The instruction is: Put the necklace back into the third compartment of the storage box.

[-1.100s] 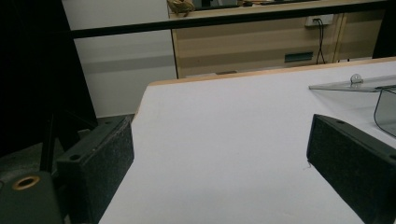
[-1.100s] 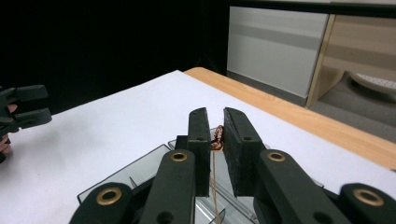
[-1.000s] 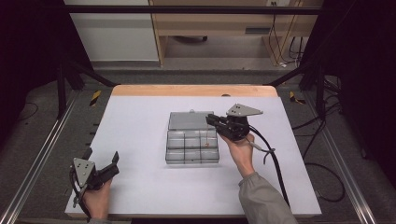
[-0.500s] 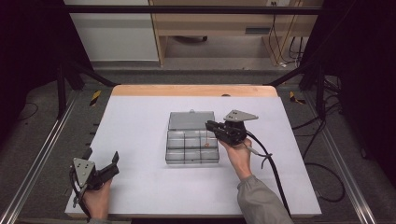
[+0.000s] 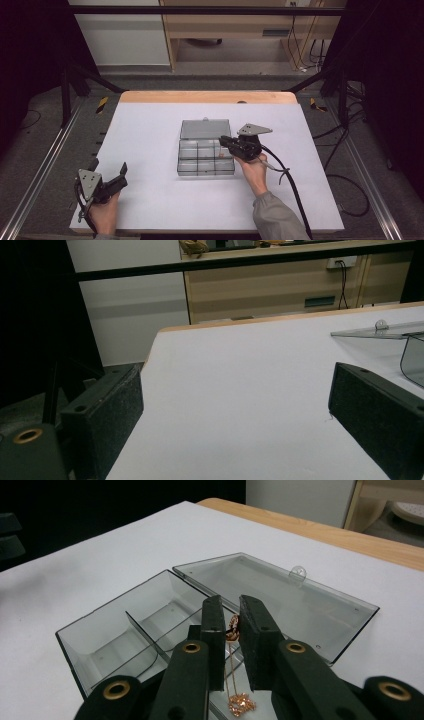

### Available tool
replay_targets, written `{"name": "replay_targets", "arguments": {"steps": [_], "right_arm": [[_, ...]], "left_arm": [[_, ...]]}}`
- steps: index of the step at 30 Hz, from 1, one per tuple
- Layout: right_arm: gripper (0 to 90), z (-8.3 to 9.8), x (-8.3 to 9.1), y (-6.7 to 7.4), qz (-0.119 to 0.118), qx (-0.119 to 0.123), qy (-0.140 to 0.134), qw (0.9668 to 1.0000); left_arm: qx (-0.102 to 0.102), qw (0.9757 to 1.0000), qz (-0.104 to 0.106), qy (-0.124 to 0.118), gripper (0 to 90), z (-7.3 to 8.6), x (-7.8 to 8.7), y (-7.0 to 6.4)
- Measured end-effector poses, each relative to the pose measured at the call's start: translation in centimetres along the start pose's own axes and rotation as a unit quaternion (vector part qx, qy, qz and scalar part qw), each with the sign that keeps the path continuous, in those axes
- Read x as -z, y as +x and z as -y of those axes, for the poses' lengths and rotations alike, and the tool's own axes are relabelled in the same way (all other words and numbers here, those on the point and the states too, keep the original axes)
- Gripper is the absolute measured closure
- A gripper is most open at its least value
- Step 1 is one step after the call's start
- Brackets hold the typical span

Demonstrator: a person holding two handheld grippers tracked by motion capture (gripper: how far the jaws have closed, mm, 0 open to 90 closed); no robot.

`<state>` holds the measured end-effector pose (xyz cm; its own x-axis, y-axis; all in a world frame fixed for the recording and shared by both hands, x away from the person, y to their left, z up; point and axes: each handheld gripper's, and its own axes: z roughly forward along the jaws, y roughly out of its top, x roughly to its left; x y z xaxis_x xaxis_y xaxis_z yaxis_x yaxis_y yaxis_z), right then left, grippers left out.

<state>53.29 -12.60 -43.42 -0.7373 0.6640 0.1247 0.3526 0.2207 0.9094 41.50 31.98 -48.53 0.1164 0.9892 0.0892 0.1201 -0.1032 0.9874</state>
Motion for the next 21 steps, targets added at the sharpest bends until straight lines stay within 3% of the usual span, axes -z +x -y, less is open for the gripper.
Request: {"name": "replay_targets", "arguments": {"steps": [16,21], "right_arm": [[81.2,0.7,-1.1,0.0,0.001,-0.002,0.028,0.9996],[81.2,1.3,-1.6,0.2,0.010,0.000,0.054,0.9985]], "left_arm": [[0.000,1.0000,0.000,0.000,7.2,0.0,0.0,0.0],[0.000,1.0000,0.000,0.000,7.2,0.0,0.0,0.0]]}}
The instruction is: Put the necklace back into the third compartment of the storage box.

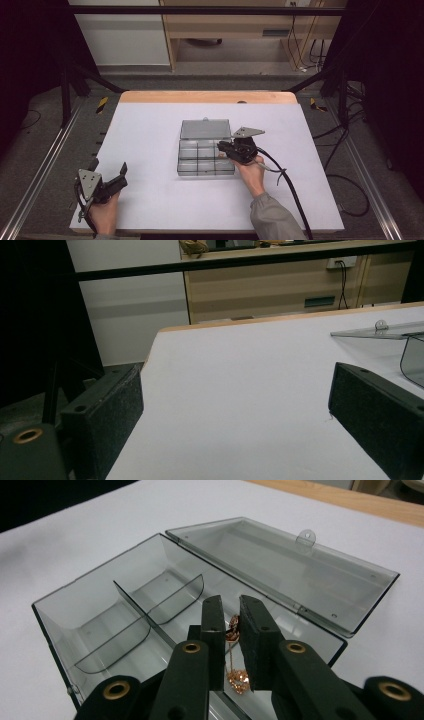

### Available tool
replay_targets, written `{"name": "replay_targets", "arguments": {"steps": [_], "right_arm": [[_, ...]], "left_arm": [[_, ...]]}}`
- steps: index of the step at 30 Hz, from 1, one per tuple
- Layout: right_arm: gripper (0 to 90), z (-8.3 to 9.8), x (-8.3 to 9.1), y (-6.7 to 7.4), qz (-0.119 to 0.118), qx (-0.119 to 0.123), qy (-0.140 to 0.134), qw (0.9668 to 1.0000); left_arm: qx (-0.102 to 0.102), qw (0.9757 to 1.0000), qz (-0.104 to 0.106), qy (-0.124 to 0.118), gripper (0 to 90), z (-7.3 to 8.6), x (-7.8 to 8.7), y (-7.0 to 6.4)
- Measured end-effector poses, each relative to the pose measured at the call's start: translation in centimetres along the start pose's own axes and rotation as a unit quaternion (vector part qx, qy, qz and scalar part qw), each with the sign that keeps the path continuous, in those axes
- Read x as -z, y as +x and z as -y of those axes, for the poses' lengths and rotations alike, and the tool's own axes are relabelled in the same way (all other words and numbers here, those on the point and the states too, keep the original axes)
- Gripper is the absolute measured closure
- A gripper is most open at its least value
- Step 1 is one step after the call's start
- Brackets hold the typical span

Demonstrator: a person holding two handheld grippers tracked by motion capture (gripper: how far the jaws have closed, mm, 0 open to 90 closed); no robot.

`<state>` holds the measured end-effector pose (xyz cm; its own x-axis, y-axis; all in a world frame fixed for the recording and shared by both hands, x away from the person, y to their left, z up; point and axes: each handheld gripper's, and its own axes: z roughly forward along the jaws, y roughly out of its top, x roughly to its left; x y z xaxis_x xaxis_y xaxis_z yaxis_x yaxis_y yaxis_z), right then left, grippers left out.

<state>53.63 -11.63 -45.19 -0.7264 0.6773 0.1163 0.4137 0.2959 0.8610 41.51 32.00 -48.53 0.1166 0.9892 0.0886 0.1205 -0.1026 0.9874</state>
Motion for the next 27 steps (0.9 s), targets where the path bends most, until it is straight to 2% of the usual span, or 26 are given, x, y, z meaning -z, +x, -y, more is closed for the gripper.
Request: {"name": "replay_targets", "arguments": {"steps": [6,13,27], "right_arm": [[81.2,0.4,-0.4,0.0,0.001,0.000,0.013,0.9999],[81.2,1.3,-0.7,-0.4,0.004,-0.013,0.024,0.9996],[80.8,1.5,-1.2,-0.5,0.014,-0.013,0.039,0.9991]], "left_arm": [[0.000,1.0000,0.000,0.000,7.2,0.0,0.0,0.0],[0.000,1.0000,0.000,0.000,7.2,0.0,0.0,0.0],[0.000,1.0000,0.000,0.001,7.2,0.0,0.0,0.0]]}}
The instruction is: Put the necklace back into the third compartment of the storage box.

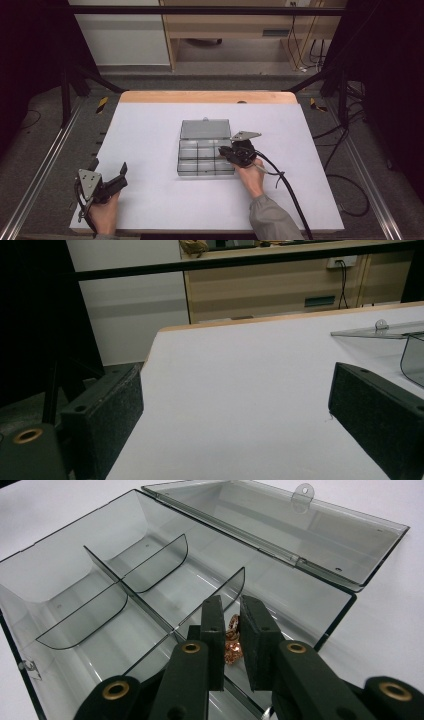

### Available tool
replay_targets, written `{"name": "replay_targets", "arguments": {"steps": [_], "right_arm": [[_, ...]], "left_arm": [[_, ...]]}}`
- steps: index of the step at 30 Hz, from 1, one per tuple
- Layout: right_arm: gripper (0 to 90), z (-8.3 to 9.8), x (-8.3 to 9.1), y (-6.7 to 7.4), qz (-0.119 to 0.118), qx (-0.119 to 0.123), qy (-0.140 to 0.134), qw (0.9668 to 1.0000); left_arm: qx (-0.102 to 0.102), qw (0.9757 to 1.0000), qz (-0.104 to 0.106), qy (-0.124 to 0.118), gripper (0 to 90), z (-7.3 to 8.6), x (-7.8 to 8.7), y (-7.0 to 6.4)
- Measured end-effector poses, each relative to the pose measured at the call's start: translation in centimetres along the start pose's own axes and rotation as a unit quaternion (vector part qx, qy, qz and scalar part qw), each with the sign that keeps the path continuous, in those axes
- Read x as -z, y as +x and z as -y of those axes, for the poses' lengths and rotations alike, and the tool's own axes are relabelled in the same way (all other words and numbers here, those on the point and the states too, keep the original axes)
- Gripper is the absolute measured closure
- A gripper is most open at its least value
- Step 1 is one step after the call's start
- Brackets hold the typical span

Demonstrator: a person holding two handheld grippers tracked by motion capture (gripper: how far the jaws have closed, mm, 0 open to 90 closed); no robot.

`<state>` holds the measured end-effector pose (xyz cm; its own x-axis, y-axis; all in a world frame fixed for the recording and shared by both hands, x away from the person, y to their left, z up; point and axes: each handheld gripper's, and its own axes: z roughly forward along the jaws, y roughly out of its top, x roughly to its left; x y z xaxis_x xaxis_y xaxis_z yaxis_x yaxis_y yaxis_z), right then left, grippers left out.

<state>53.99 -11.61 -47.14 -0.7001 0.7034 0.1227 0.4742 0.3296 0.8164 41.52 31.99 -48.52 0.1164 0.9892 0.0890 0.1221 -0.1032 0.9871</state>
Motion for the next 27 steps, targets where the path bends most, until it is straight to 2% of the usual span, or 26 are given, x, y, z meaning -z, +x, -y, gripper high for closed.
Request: {"name": "replay_targets", "arguments": {"steps": [17,27], "right_arm": [[78.6,0.04,-0.13,-0.18,0.001,-0.007,0.009,0.9999],[75.7,-0.22,0.27,0.09,-0.003,-0.011,-0.001,0.9999]], "left_arm": [[0.000,1.0000,0.000,0.000,7.2,0.00,-0.01,0.00],[0.000,1.0000,0.000,0.001,7.2,-0.01,-0.02,0.00]]}}
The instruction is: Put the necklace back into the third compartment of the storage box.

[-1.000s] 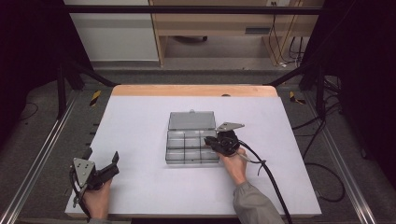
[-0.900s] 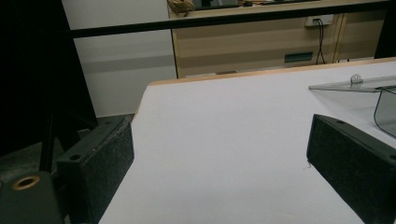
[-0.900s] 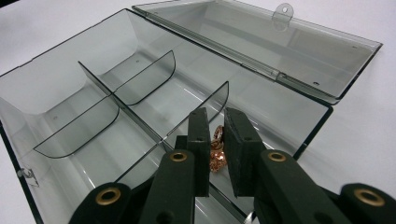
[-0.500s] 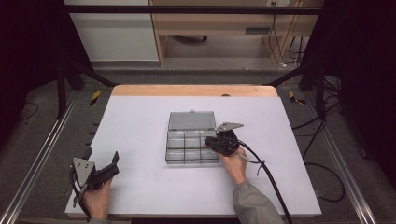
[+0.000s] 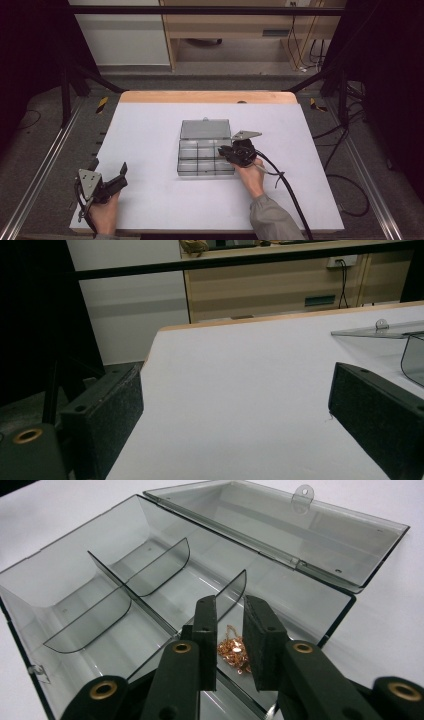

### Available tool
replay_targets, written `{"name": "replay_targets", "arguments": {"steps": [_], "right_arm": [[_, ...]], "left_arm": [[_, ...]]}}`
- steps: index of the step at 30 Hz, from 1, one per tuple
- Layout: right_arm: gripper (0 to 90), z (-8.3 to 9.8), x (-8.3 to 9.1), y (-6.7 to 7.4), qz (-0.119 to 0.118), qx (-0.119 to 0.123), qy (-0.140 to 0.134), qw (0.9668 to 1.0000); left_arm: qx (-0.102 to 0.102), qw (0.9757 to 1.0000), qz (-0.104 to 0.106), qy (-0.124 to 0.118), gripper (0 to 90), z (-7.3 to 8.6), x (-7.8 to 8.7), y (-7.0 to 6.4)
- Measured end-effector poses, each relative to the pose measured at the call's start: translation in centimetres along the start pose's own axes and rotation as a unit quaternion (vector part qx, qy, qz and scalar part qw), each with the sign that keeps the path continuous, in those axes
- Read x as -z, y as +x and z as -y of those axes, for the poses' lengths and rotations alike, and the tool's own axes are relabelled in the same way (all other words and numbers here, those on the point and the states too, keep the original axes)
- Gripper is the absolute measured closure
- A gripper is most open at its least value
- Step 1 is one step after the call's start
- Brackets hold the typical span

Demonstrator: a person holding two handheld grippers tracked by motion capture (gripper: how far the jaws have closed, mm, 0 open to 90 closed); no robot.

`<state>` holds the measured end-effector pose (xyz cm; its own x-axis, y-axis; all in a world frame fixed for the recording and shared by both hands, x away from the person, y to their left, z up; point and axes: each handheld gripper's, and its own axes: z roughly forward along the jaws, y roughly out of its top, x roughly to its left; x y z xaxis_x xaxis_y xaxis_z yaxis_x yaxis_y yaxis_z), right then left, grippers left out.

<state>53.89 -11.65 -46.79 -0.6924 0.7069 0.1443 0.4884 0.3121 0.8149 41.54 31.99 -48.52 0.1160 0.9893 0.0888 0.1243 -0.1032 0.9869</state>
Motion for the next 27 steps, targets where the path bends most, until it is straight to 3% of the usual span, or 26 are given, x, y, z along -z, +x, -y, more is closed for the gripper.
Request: {"name": "replay_targets", "arguments": {"steps": [10,11,14,15,16,17,27], "right_arm": [[66.9,-0.5,1.0,0.0,-0.004,0.001,-0.007,1.0000],[60.1,-0.6,1.3,0.0,-0.006,0.000,-0.010,0.9999],[53.6,-0.8,1.6,0.0,-0.009,-0.005,-0.013,0.9999],[41.3,-0.9,1.9,0.0,-0.001,-0.004,-0.018,0.9998],[41.3,-0.9,1.9,0.0,-0.001,-0.004,-0.018,0.9998],[34.3,-1.0,2.2,0.1,0.002,-0.004,-0.021,0.9998],[10.8,-1.8,4.7,1.0,0.024,0.013,-0.041,0.9988]], "left_arm": [[0.000,1.0000,0.000,0.000,7.2,0.0,0.0,0.0],[-0.001,1.0000,0.000,0.000,7.2,0.0,0.0,0.0],[-0.001,1.0000,0.000,0.000,7.2,0.0,0.0,0.0],[-0.001,1.0000,0.000,0.000,7.2,0.0,0.0,0.0],[-0.001,1.0000,0.000,0.000,7.2,0.0,0.0,0.0],[-0.001,1.0000,0.000,0.001,7.2,0.0,0.0,0.0],[-0.002,1.0000,0.000,0.001,7.2,0.0,0.0,-0.1]]}}
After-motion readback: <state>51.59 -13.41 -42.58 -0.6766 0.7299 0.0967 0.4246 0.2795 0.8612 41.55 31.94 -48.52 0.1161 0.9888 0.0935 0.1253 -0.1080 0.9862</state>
